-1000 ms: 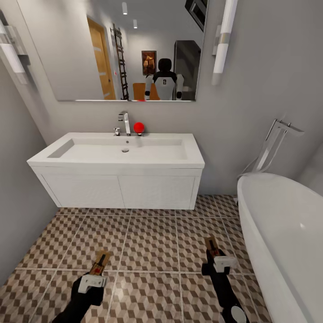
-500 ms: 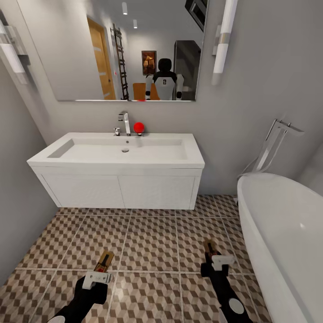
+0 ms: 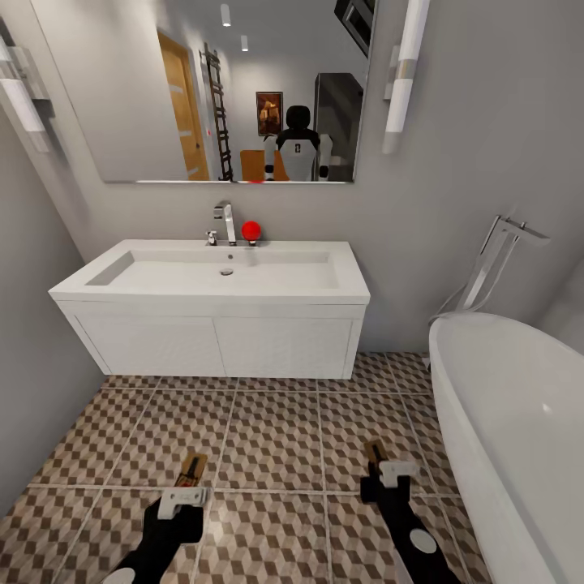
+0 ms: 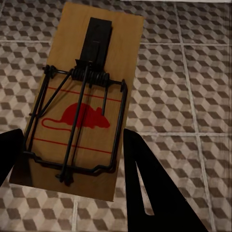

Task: Take the four mousetraps from the cabinet in the bathroom and place them on the bathroom floor. Make sure all four end up on the same floor surface, and ensure that at least two of them are either under or directly next to the same bathroom sink.

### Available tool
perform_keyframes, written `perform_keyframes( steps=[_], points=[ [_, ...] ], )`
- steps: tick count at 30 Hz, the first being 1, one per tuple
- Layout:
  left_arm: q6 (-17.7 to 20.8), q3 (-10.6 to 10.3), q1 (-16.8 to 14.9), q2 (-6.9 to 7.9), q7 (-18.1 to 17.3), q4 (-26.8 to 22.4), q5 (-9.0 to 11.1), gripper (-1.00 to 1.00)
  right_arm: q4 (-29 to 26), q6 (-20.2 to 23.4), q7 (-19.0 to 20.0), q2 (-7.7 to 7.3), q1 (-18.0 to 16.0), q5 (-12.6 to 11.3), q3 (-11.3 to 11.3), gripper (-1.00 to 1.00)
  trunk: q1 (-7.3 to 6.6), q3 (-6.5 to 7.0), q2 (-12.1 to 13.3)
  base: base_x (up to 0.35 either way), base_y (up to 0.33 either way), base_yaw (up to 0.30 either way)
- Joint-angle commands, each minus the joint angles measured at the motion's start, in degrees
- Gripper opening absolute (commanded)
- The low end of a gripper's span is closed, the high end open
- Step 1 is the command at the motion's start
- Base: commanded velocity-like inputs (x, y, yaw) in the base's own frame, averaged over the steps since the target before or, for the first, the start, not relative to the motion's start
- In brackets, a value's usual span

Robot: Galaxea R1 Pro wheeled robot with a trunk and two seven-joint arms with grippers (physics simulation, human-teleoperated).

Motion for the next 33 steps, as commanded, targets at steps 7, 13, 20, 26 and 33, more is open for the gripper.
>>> perform_keyframes(
  steps=[7, 13, 20, 26, 33],
  points=[
    [0.06, -0.17, -0.2, -0.67, 0.57, -0.02, 0.35, -1.0, -0.91, 0.23, -0.14, -0.01, -0.02, -0.25, 0.12, -1.0, 0.0, -0.04, -0.02, 0.0, 0.0, 0.0],
    [-0.01, -0.13, -0.22, -0.61, 0.53, -0.01, 0.32, -1.0, -1.87, 0.05, -0.1, -0.01, -0.02, -0.25, 0.19, -1.0, 0.0, -0.04, -0.02, 0.0, 0.0, 0.0],
    [-0.04, 0.49, -0.22, -0.49, 0.47, -0.01, 0.34, -1.0, -2.74, 0.1, 1.64, -0.11, -0.02, -0.71, 0.16, -1.0, 0.0, -0.04, -0.02, 0.0, 0.0, 0.0],
    [-0.05, 0.67, -0.22, -0.47, 0.46, -0.01, 0.34, -1.0, -2.87, 2.02, 11.54, -0.51, -0.02, -8.74, -0.04, -1.0, 0.0, -0.04, -0.02, 0.0, 0.0, 0.0],
    [-0.08, 0.68, -0.22, -0.47, 0.48, -0.01, 0.32, -1.0, -2.85, 4.3, 12.66, -0.65, -0.02, -10.53, -0.12, -1.0, 0.0, -0.04, -0.02, 0.0, 0.0, 0.0]
  ],
)
